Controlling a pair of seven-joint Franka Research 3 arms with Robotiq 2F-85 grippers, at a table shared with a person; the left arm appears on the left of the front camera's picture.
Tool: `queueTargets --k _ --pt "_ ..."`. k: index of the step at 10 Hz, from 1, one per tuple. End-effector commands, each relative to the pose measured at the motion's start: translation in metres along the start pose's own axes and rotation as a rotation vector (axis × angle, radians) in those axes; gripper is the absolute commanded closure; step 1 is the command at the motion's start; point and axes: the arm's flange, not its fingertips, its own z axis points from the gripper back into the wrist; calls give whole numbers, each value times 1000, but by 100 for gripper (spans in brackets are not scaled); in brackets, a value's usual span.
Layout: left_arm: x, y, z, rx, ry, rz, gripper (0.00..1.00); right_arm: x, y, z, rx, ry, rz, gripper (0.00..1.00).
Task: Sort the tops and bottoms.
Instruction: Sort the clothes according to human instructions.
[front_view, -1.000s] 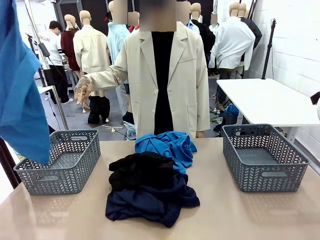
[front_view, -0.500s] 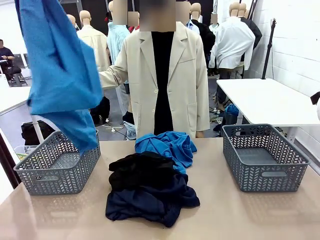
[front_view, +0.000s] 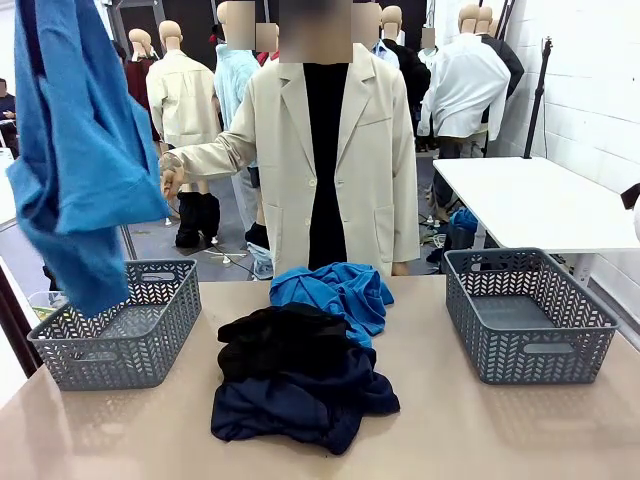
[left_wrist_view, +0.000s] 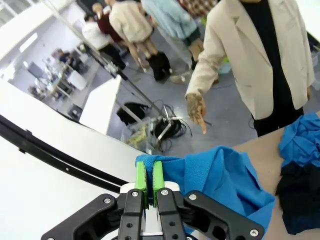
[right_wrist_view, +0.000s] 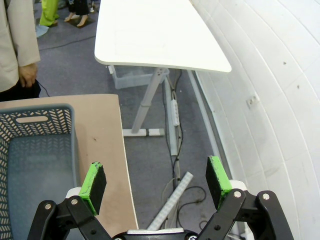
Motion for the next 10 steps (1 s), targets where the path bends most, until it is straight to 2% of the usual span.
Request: queueTargets --k 1,2,4,5,8,10 --pt "-26 28 -52 -59 123 61 100 1 2 0 -1 4 12 0" --pt "-47 31 -79 -66 201 89 100 1 2 0 -1 4 12 0" --pt "-96 17 -135 -225 326 151 100 1 2 0 -1 4 12 0" --pt "-121 -5 -158 -277 388 175 100 1 2 0 -1 4 12 0" --pt "-163 -78 -197 -435 482 179 100 1 2 0 -1 4 12 0" --pt "-188 -110 -209 -465 514 196 100 1 2 0 -1 4 12 0"
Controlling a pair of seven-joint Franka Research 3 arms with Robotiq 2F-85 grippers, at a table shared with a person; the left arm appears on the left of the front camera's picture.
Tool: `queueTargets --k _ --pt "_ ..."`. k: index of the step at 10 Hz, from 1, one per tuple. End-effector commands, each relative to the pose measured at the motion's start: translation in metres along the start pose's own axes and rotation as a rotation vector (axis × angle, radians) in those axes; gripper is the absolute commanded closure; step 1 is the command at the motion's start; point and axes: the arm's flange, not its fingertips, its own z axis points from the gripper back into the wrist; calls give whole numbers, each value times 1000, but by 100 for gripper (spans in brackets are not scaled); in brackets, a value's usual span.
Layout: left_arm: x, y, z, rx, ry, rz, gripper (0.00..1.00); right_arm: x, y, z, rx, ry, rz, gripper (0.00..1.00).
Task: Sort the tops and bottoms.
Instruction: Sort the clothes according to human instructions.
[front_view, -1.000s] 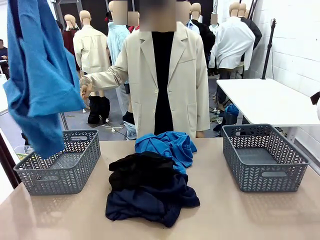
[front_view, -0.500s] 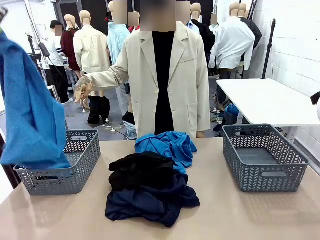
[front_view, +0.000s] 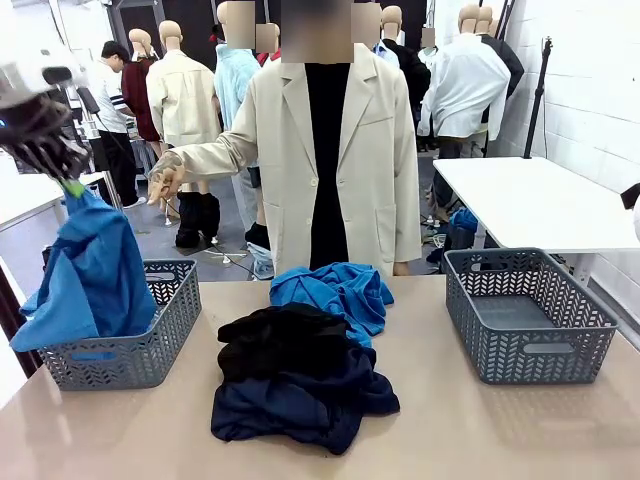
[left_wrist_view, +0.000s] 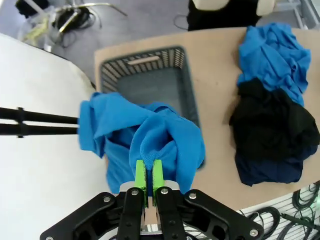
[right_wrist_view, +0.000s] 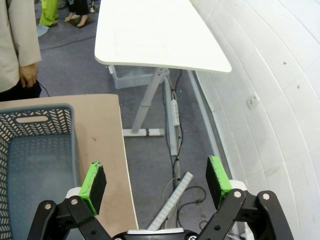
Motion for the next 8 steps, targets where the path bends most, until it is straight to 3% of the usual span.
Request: queueTargets --k 1,2,5,6,8 --pt "-11 -3 4 -99 37 -17 100 1 2 0 -1 4 12 0" --pt "0 0 0 0 0 0 100 1 2 0 -1 4 12 0" --pt "0 0 0 0 0 0 100 1 2 0 -1 4 12 0" --pt "-3 -4 -3 -26 8 3 100 1 2 0 -1 4 12 0" --pt "13 22 -53 -164 130 45 100 1 2 0 -1 4 12 0"
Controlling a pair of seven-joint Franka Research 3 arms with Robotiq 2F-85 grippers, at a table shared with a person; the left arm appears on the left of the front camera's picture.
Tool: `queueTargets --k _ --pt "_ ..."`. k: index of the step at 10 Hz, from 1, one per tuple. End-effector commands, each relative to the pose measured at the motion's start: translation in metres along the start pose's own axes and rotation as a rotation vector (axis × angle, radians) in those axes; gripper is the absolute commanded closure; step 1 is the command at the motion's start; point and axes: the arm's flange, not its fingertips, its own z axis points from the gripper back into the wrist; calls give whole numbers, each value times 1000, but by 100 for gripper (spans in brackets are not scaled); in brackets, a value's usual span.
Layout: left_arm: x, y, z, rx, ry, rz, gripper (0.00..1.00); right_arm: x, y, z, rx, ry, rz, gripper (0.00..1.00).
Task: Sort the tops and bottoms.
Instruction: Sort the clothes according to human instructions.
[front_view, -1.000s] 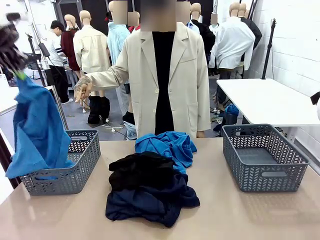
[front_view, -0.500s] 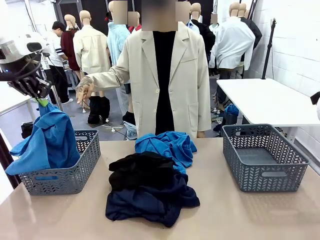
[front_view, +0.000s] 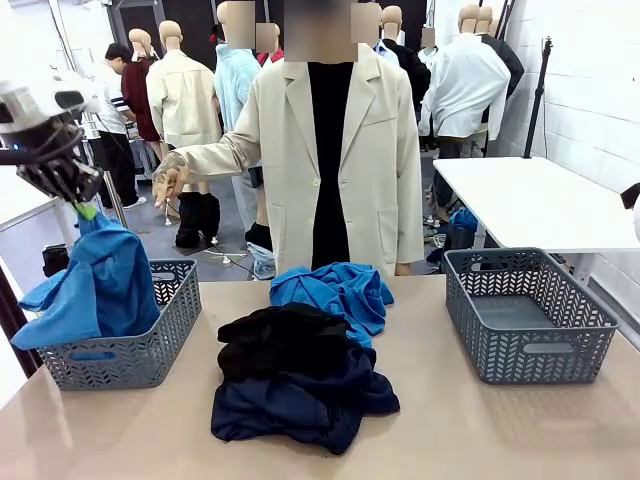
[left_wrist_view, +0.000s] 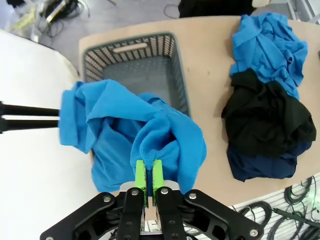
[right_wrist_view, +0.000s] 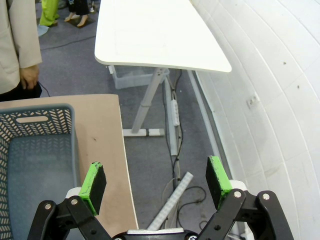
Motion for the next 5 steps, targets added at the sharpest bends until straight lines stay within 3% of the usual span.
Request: queueTargets --k 1,3,5 --pt "25 32 -37 -136 73 50 100 1 2 0 -1 4 12 0" --pt "37 54 -80 -142 160 148 100 1 2 0 -1 4 12 0" --pt "38 61 -151 -204 331 104 100 1 2 0 -1 4 12 0"
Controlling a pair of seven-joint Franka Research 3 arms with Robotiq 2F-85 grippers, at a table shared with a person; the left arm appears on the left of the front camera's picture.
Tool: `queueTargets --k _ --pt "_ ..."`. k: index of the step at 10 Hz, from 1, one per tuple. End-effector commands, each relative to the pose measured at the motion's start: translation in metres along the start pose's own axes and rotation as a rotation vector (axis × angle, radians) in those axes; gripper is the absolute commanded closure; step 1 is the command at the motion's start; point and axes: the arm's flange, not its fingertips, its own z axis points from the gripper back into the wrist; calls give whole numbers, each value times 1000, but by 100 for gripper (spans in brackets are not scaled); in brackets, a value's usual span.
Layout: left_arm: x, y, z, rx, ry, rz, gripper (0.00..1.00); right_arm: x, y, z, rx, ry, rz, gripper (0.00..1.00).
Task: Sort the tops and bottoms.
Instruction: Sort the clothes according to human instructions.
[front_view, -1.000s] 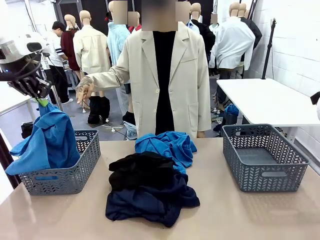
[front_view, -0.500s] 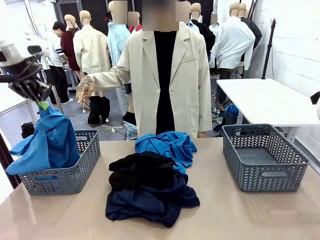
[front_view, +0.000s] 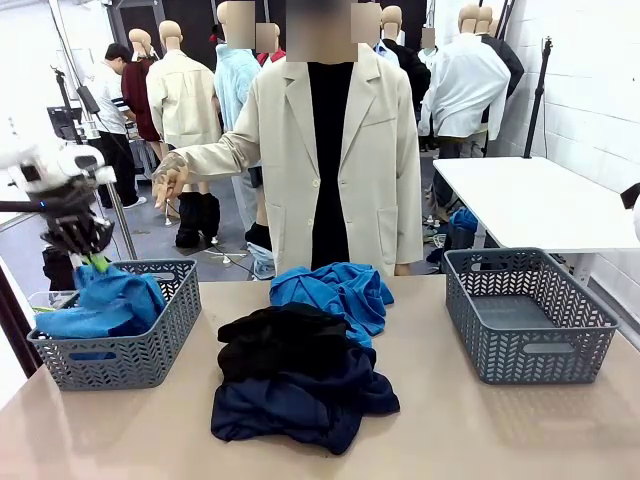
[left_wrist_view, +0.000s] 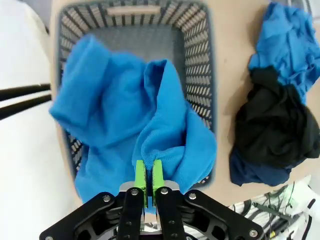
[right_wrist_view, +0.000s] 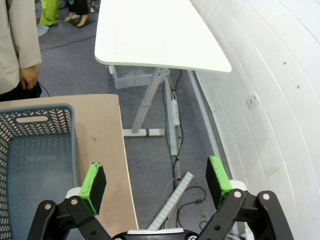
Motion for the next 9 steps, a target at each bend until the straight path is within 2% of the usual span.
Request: queueTargets --k 1,2,3,4,8,9 --pt "18 0 -23 -18 114 -34 100 1 2 0 -2 4 12 0" --pt "20 -2 -32 30 123 -44 100 1 2 0 -2 4 12 0" --pt "23 0 -33 58 108 -37 95 1 2 0 -2 4 12 0" --pt "20 -1 -29 70 105 -37 78 1 2 0 -2 4 12 0" --pt "-4 -10 20 98 -16 -41 3 1 2 0 -2 4 12 0" --pt "-10 -12 36 93 -50 -57 0 1 2 0 -2 4 12 0"
